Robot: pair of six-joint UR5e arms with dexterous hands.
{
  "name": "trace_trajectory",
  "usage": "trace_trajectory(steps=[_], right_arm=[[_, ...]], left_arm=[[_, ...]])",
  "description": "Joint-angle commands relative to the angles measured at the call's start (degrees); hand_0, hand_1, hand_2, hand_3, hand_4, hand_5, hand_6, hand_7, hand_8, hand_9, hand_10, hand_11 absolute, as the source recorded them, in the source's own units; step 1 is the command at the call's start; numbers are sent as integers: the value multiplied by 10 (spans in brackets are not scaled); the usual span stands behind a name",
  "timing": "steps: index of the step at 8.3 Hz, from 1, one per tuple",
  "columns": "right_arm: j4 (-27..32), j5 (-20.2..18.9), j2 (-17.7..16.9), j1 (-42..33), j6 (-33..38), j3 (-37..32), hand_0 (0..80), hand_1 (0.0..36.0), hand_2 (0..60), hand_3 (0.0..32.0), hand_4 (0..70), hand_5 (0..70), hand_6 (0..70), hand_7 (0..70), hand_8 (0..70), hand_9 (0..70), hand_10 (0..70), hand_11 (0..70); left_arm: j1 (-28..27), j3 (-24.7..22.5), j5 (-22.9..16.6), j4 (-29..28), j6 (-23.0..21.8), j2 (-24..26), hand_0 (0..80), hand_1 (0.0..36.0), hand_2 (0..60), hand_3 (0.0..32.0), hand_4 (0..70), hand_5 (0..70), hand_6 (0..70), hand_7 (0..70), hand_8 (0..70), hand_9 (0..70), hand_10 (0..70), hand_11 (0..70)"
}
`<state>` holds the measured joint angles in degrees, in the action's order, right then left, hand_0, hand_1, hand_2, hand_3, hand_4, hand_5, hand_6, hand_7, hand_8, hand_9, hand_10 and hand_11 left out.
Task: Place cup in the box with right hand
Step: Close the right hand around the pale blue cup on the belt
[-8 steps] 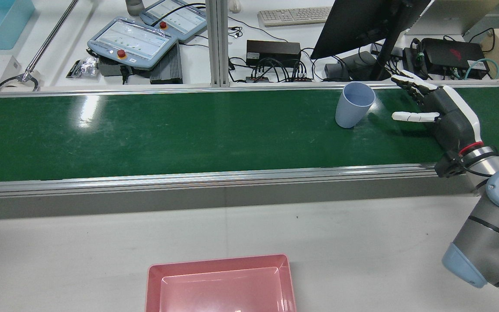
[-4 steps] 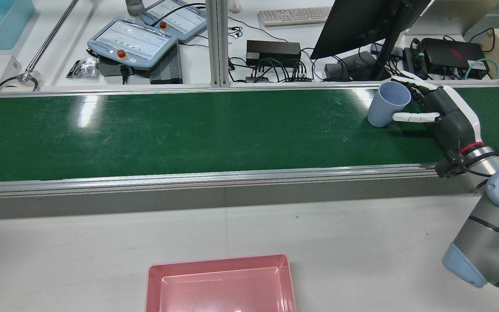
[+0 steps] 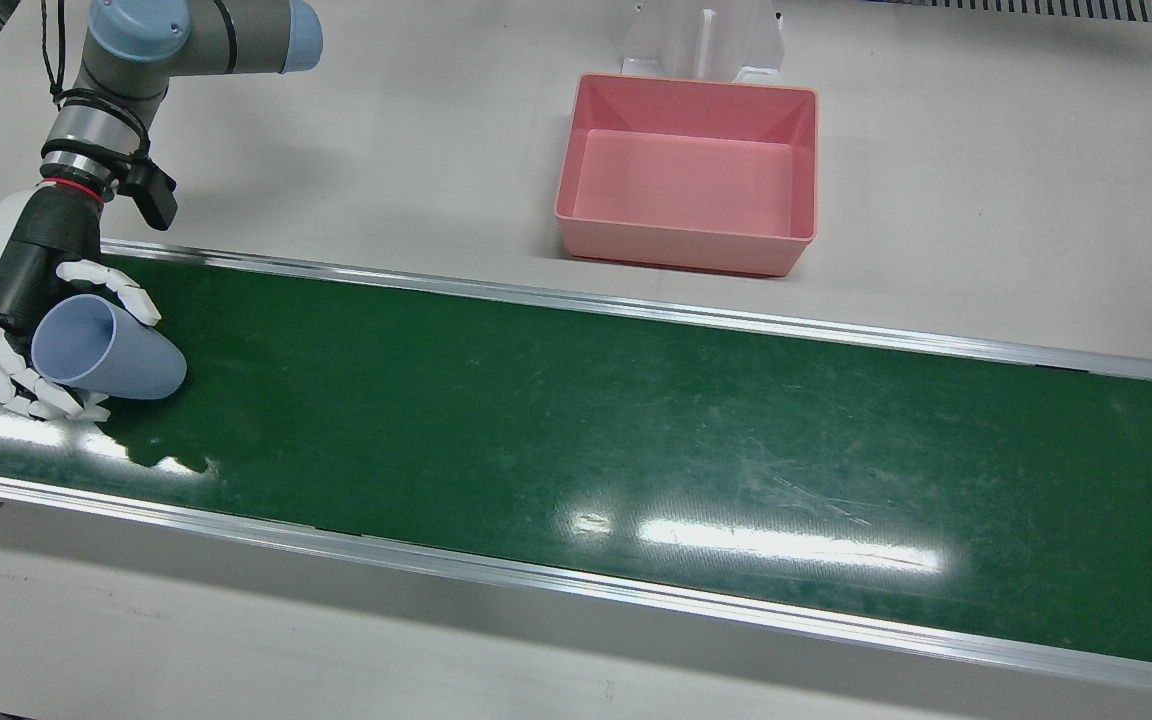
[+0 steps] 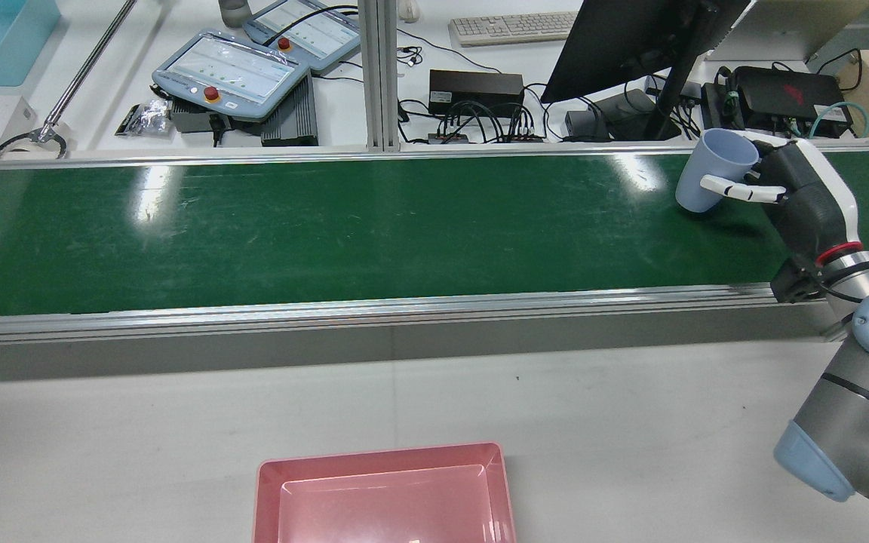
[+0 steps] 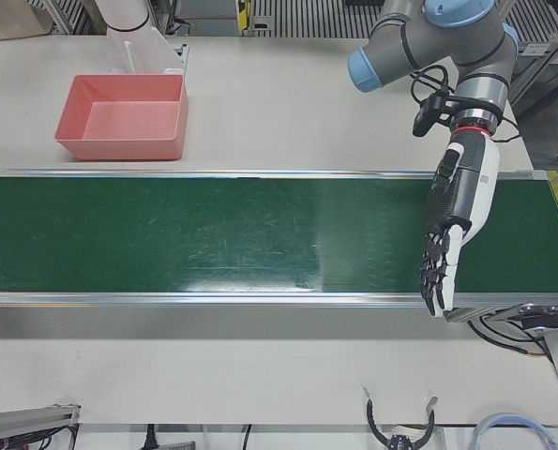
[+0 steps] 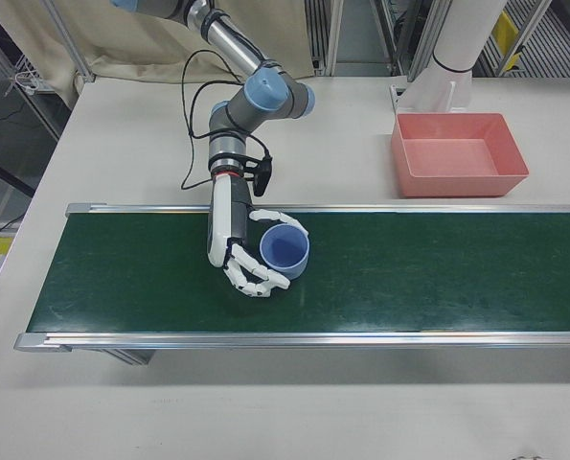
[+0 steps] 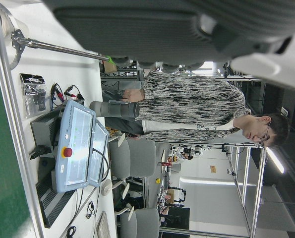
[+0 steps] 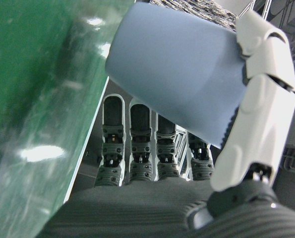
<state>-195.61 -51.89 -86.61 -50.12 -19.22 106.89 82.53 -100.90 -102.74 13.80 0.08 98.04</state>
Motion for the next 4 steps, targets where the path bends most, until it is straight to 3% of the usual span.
trace_trajectory(steps=[1,2,3,4], right_arm=[[-34,14,-3,-3,2,24,469,341,600,0,700,204,483,700,700,700,700,700],[-35,14,-4,-4,1,42,473,334,600,0,690,201,468,700,700,700,700,700],[-36,13,-14,-4,-5,77,478,333,600,0,632,198,451,700,700,700,700,700],[-46,12,-19,-3,-33,126,499,300,600,0,664,195,439,700,700,700,691,700]], left_arm=[[0,0,0,0,0,0,0,0,0,0,0,0,0,0,0,0,0,0],[0,0,0,0,0,0,0,0,0,0,0,0,0,0,0,0,0,0],[0,0,0,0,0,0,0,0,0,0,0,0,0,0,0,0,0,0],[0,-1,0,0,-1,0,0,0,0,0,0,0,0,0,0,0,0,0]])
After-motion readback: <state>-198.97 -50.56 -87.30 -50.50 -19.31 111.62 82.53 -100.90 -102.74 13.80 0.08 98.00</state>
